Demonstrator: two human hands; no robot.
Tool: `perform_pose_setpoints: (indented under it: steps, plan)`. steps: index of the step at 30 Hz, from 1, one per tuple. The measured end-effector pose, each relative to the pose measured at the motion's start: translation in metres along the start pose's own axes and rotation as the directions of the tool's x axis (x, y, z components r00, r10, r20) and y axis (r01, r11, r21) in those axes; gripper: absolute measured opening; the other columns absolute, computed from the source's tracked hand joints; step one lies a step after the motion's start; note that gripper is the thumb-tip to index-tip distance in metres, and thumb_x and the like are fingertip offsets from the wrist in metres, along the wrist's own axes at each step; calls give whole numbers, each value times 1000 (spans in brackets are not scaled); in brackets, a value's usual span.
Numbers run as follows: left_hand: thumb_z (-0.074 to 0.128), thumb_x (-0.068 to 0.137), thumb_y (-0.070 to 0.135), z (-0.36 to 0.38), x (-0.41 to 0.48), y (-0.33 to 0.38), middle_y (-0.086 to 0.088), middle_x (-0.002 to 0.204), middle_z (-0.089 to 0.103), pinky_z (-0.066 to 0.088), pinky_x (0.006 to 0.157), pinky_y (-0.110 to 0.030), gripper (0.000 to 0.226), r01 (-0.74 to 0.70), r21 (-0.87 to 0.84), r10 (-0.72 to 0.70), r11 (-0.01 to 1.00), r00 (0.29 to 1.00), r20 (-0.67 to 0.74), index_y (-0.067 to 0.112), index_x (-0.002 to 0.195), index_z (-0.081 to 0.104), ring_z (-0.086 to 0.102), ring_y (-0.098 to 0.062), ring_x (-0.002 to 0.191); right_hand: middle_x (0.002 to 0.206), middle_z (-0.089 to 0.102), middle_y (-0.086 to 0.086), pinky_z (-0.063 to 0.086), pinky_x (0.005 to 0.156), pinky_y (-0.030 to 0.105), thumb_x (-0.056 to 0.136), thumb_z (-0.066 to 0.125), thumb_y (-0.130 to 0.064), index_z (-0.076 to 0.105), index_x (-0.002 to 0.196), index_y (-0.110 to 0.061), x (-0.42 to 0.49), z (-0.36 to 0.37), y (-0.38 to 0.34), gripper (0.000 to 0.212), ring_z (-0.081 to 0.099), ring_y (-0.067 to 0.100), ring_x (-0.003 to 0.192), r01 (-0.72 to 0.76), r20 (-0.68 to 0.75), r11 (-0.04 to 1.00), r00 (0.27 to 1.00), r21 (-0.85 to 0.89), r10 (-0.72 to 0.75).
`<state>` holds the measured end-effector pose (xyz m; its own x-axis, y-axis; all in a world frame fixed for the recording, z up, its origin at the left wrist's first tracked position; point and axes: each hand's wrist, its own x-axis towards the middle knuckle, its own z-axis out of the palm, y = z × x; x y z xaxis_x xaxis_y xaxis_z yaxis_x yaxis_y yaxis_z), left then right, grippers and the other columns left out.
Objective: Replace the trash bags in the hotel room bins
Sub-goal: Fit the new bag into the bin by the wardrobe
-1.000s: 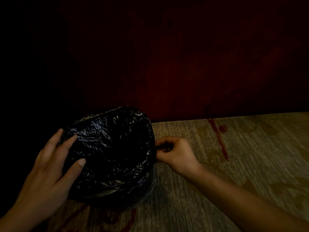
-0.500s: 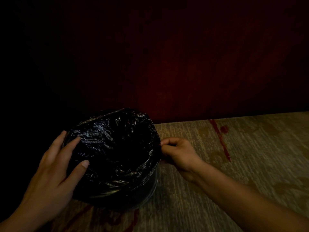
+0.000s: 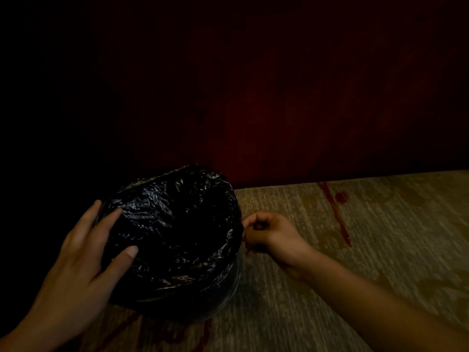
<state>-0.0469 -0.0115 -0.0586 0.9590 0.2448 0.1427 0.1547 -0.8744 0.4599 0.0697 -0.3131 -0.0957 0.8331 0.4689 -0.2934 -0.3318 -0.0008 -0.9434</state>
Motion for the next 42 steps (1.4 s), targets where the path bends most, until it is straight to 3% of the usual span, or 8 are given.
perform_pose_setpoints:
  steps: [6, 12, 17, 19, 23, 28, 34, 42]
  plan:
    - [27, 67, 95, -9, -1, 0, 26, 158, 8, 25, 114, -48, 91, 14, -85, -16, 996, 1000, -26, 50, 146, 24, 15, -5, 142, 81, 68, 0, 47, 59, 32, 70, 62, -8, 67, 100, -12, -1, -10, -9, 31, 61, 16, 71, -9, -23, 999, 1000, -47, 7]
    - [44, 78, 71, -19, 21, 13, 7, 153, 30, 28, 106, -36, 81, -9, -87, -3, 996, 990, -140, 30, 147, 35, 30, -18, 139, 106, 67, 1, 54, 73, 31, 95, 59, -6, 66, 111, -20, 9, -6, -25, 23, 64, 15, 92, 240, -213, 947, 934, -215, -285]
    - [42, 84, 60, -20, 47, 25, 7, 146, 38, 35, 103, -36, 66, -158, 16, 159, 987, 986, -56, 30, 143, 41, 36, -17, 136, 134, 57, -14, 41, 105, 32, 100, 52, -29, 65, 125, -23, 27, 12, -64, 29, 46, 9, 131, 591, 196, 581, 776, -560, -600]
    - [39, 88, 60, -20, 54, 27, 10, 149, 35, 37, 99, -32, 65, -207, 100, 205, 973, 978, 26, 32, 146, 36, 35, -14, 136, 143, 52, -13, 33, 111, 29, 99, 50, -37, 62, 131, -23, 35, 20, -74, 37, 37, 7, 138, 619, 353, 417, 754, -665, -555]
    - [33, 87, 68, -18, 62, 32, 9, 158, 18, 35, 108, -33, 80, -143, 176, 122, 974, 985, 121, 27, 154, 17, 28, -14, 141, 160, 28, -12, 24, 119, 32, 97, 52, -49, 30, 154, -28, 46, 31, -81, 65, 22, 7, 146, 528, 434, 313, 841, -789, -323]
    - [37, 89, 66, -16, 68, 36, 5, 161, 11, 37, 105, -35, 86, 18, 234, -60, 972, 983, 174, 25, 156, 2, 29, -18, 142, 165, 5, -18, 15, 119, 23, 96, 55, -47, 10, 158, -31, 48, 32, -72, 78, 9, 2, 149, 453, 391, 478, 891, -752, -229]
    - [38, 92, 64, -19, 72, 38, 2, 163, 17, 24, 114, -40, 73, 201, 41, -205, 979, 966, 156, 35, 155, 13, 24, -23, 146, 164, 17, -9, 26, 120, 37, 93, 57, -51, 11, 157, -35, 50, 30, -72, 80, 22, 14, 149, 327, 292, 656, 942, -680, -167]
    - [26, 92, 69, -26, 74, 49, -4, 159, 25, 31, 112, -44, 81, 0, 348, -4, 937, 1000, 11, 21, 155, 12, 23, -24, 145, 160, 25, -7, 35, 114, 38, 91, 54, -59, 18, 156, -28, 40, 45, -95, 81, 26, 15, 144, 420, 300, 290, 876, -860, -378]
